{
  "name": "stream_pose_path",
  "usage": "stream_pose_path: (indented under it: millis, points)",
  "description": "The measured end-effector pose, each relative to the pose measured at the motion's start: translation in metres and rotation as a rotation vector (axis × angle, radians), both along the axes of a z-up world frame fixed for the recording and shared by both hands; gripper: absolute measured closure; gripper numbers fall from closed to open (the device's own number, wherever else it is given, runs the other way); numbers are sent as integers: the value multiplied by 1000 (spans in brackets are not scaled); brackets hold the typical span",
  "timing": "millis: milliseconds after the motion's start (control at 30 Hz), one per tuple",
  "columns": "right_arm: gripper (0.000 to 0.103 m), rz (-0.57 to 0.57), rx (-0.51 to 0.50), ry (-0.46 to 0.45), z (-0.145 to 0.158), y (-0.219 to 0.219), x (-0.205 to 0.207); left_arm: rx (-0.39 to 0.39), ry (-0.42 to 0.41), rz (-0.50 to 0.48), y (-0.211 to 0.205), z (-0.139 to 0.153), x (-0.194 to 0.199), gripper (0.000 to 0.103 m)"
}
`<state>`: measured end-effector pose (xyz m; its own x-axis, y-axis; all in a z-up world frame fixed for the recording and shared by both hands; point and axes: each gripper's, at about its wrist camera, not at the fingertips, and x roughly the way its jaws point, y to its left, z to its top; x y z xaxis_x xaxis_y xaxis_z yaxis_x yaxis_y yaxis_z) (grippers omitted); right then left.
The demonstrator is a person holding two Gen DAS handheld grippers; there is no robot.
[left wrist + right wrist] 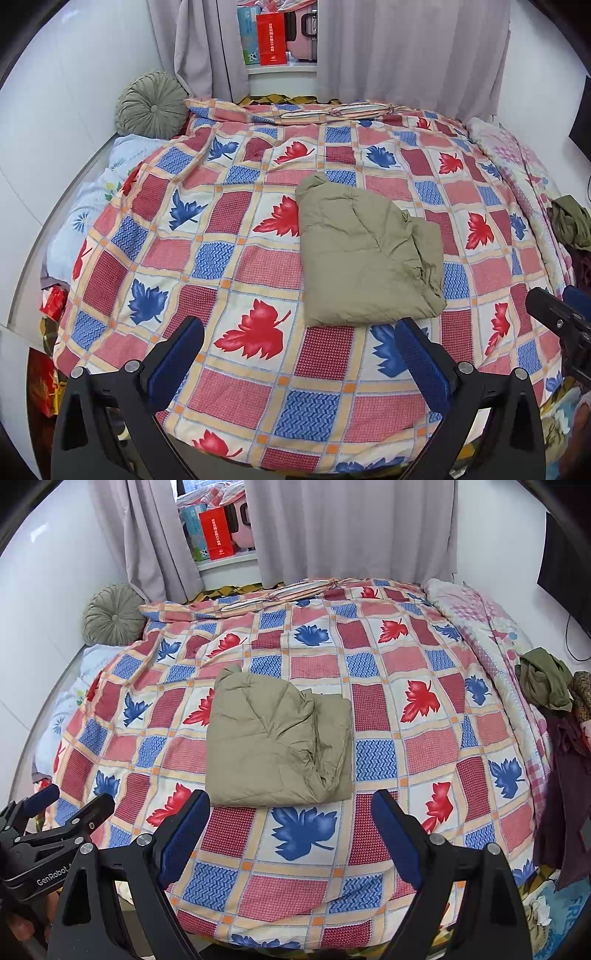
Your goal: Fold large clothes
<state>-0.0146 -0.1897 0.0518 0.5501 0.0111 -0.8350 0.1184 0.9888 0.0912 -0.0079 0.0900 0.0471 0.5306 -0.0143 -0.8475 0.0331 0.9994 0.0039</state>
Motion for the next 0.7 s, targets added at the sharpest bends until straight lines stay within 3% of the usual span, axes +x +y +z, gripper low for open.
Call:
stream_pose_path:
  millis: [700]
  points:
    - [12,-2,-4,-1,0,5,-3,-2,0,4,1,0,-1,0]
